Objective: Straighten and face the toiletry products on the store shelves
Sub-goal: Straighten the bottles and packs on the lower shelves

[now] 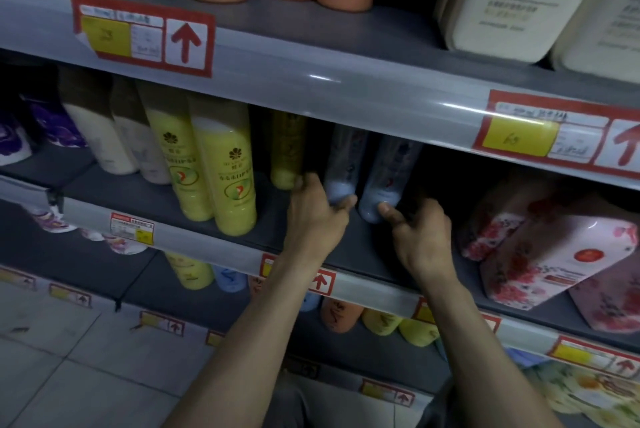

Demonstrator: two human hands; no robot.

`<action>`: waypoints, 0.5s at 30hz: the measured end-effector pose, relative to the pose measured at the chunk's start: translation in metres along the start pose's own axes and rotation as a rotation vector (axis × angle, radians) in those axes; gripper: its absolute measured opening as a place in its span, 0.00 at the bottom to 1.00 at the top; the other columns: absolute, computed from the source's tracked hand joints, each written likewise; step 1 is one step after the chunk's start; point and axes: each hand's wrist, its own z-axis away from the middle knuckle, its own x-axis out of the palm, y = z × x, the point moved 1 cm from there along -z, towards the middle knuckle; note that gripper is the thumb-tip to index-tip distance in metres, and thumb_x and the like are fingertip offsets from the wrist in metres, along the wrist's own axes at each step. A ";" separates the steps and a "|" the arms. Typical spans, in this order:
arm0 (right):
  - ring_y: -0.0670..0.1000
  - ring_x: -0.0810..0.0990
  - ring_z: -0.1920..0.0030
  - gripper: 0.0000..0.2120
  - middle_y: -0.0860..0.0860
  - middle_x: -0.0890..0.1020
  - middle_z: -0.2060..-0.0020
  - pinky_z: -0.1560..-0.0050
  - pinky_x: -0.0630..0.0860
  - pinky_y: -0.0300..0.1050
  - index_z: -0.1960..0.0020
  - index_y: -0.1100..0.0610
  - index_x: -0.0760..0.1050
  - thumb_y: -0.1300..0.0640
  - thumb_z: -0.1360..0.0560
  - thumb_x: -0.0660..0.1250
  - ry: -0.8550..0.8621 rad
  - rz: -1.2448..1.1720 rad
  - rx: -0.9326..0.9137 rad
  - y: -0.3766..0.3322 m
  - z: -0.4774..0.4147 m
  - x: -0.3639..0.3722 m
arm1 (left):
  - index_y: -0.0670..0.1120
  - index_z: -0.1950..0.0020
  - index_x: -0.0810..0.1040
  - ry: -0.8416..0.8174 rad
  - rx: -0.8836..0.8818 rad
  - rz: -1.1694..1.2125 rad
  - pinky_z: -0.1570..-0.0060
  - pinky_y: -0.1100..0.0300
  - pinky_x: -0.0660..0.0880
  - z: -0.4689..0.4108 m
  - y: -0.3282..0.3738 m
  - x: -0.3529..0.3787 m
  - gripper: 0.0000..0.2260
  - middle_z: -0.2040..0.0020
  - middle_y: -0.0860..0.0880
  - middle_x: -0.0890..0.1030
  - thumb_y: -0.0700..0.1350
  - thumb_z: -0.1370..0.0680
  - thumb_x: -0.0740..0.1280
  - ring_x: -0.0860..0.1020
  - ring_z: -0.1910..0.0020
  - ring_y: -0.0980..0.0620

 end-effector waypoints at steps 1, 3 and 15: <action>0.60 0.83 0.49 0.17 0.58 0.84 0.54 0.61 0.64 0.37 0.48 0.63 0.77 0.49 0.24 0.75 0.001 0.003 0.005 0.000 0.000 0.001 | 0.45 0.46 0.71 -0.011 0.021 0.034 0.53 0.59 0.73 0.000 -0.005 -0.001 0.16 0.45 0.42 0.80 0.50 0.25 0.74 0.79 0.45 0.42; 0.60 0.82 0.49 0.18 0.59 0.84 0.53 0.59 0.65 0.38 0.48 0.63 0.77 0.48 0.24 0.75 0.006 0.015 0.007 0.002 -0.002 0.003 | 0.48 0.49 0.73 -0.027 0.042 0.077 0.62 0.69 0.67 0.000 -0.011 -0.005 0.08 0.54 0.45 0.81 0.44 0.22 0.71 0.81 0.52 0.44; 0.60 0.82 0.46 0.19 0.56 0.84 0.54 0.56 0.64 0.35 0.38 0.65 0.79 0.52 0.22 0.73 0.065 0.015 -0.045 -0.004 0.005 0.007 | 0.45 0.46 0.79 0.059 0.079 0.075 0.51 0.56 0.76 0.001 -0.014 -0.006 0.17 0.46 0.46 0.78 0.51 0.29 0.79 0.79 0.49 0.47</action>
